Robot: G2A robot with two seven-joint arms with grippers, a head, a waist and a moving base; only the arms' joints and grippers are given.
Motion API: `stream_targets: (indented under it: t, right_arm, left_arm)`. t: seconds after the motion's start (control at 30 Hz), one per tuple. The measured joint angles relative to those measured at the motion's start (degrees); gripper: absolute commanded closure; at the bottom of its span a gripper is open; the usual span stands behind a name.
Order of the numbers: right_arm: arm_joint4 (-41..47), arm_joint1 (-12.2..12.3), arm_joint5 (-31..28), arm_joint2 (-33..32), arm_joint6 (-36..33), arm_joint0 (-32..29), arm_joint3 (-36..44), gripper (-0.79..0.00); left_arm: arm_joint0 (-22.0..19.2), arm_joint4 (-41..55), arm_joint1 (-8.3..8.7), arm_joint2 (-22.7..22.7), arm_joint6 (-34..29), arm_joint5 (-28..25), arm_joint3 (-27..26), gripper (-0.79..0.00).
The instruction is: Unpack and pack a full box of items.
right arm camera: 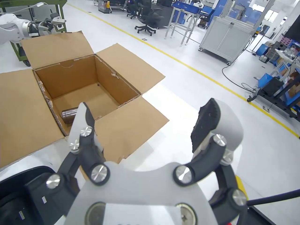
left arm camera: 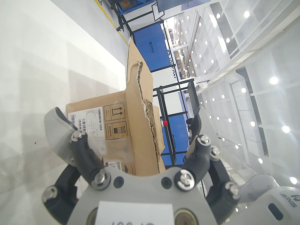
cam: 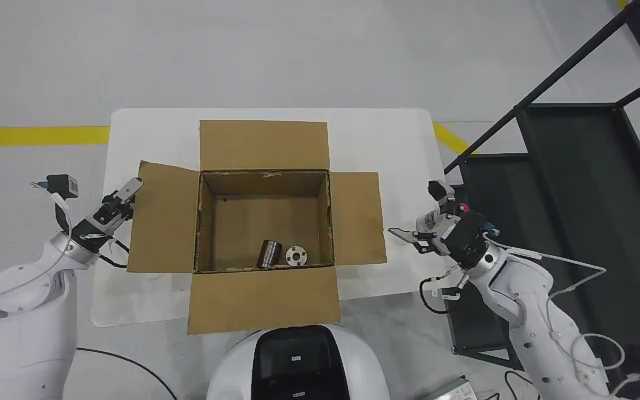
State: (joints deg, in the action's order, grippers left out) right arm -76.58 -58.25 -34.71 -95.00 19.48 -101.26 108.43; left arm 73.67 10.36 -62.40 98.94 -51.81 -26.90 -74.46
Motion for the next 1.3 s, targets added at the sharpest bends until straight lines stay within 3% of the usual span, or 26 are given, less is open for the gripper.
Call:
stream_targets:
  t: [0.33, 0.5, 0.73, 1.07, 1.3]
  right_arm:
    - [-0.35, 0.00, 0.46, -0.12, -0.46, 0.36, -0.39, -0.785]
    - [-0.30, -0.05, 4.51, -3.16, 0.35, -0.26, -6.36, -0.785]
    - [1.77, -0.50, 10.93, -7.52, 7.02, -3.82, -14.84, -0.785]
    - [7.63, -0.87, 4.85, -5.68, 6.60, -1.95, -22.76, -0.785]
    - [4.74, -1.06, 7.59, -5.02, 6.36, -0.86, -25.63, -0.785]
  left_arm:
    - [0.00, 0.00, 0.00, 0.00, 0.00, 0.00, 0.00, -0.785]
    - [0.00, 0.00, 0.00, 0.00, 0.00, 0.00, 0.00, -0.785]
    - [0.00, 0.00, 0.00, 0.00, 0.00, 0.00, 0.00, -0.785]
    - [0.00, 0.00, 0.00, 0.00, 0.00, 0.00, 0.00, -0.785]
    - [0.00, 0.00, 0.00, 0.00, 0.00, 0.00, 0.00, -0.785]
